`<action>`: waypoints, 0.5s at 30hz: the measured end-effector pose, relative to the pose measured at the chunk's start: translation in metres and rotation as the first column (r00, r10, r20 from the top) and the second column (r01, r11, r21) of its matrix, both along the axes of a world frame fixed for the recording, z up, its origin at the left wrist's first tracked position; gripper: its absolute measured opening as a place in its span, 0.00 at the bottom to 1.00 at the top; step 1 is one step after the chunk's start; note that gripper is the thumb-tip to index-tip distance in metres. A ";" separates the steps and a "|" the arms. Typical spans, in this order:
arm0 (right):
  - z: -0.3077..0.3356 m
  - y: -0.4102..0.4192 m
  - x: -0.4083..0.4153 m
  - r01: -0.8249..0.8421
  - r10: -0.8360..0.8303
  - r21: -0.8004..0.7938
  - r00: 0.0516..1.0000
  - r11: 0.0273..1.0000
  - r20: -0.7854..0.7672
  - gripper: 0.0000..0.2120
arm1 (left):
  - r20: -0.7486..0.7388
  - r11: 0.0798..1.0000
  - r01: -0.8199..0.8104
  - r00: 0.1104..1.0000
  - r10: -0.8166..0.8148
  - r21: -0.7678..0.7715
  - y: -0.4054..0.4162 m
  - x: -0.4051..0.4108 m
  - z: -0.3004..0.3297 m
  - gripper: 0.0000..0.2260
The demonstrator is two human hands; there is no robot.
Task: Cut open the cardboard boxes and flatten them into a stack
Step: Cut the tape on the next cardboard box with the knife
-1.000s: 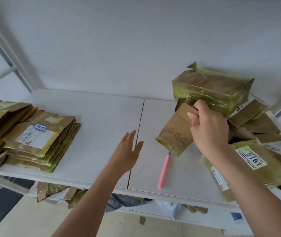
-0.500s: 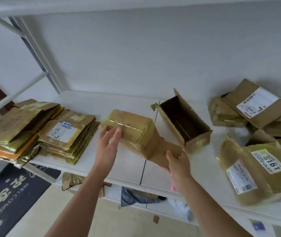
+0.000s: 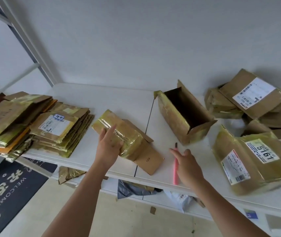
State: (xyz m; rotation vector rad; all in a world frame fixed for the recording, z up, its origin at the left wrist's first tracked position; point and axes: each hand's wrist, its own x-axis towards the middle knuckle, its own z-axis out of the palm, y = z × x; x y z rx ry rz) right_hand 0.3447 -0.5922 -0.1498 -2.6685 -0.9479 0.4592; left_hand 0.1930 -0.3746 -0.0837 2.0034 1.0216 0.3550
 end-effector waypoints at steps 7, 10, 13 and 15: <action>-0.011 -0.003 0.012 -0.188 0.216 -0.127 0.941 0.974 0.262 0.14 | -0.137 0.995 0.102 0.985 -0.100 0.006 0.010 0.020 -0.004 0.25; -0.008 -0.006 0.014 -0.252 0.282 -0.135 0.909 0.958 0.307 0.09 | -0.196 0.993 0.119 0.974 -0.114 0.013 0.007 0.034 -0.002 0.25; -0.009 -0.014 0.017 -0.256 0.260 -0.055 0.911 0.965 0.321 0.07 | -0.182 0.995 0.097 0.979 -0.091 0.024 -0.002 0.042 0.000 0.25; -0.004 -0.016 0.014 -0.226 0.156 0.178 0.928 0.958 0.337 0.05 | -0.192 0.993 0.104 0.977 -0.091 0.061 -0.009 0.038 0.002 0.25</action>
